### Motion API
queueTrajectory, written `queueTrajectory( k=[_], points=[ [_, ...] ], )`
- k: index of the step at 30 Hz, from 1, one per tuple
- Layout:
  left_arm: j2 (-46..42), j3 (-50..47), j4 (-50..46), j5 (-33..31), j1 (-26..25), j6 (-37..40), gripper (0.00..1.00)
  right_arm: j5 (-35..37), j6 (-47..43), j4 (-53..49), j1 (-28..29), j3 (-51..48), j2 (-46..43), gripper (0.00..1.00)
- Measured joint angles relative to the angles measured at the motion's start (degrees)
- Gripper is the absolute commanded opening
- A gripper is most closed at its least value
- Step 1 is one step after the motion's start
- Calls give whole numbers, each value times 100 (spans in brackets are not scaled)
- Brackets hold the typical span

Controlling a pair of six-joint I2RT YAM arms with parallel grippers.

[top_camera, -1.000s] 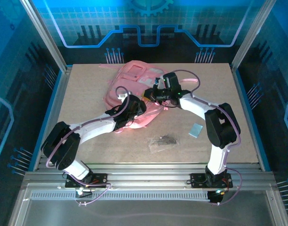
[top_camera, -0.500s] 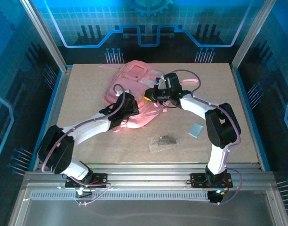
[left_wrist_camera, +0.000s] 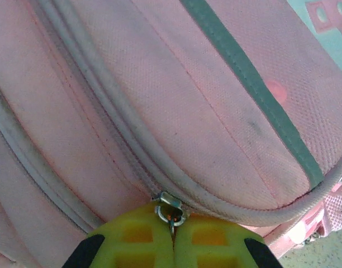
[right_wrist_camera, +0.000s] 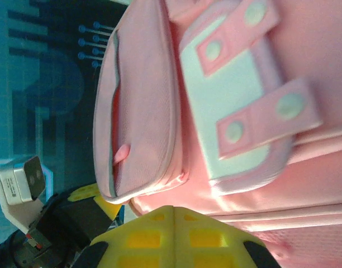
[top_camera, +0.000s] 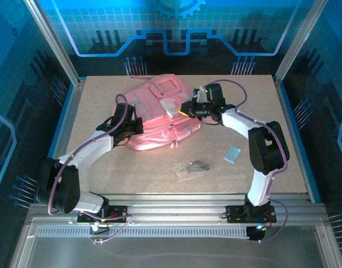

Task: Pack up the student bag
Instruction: Unzip the student bag at the top-center of the table.

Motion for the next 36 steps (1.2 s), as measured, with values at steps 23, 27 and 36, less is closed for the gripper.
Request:
queueTrajectory(
  k=[23,27,36],
  points=[
    [787,546,87,645,-1508,-140,0,844,367,63,520,-581,-284,53],
    [844,546,76,667,-1519,-140,0,911,472,68,564,-570,-50,55],
    [920,588,57,761,-1534,-155,0,1097,579,146,693,-636,-55,14]
  ],
)
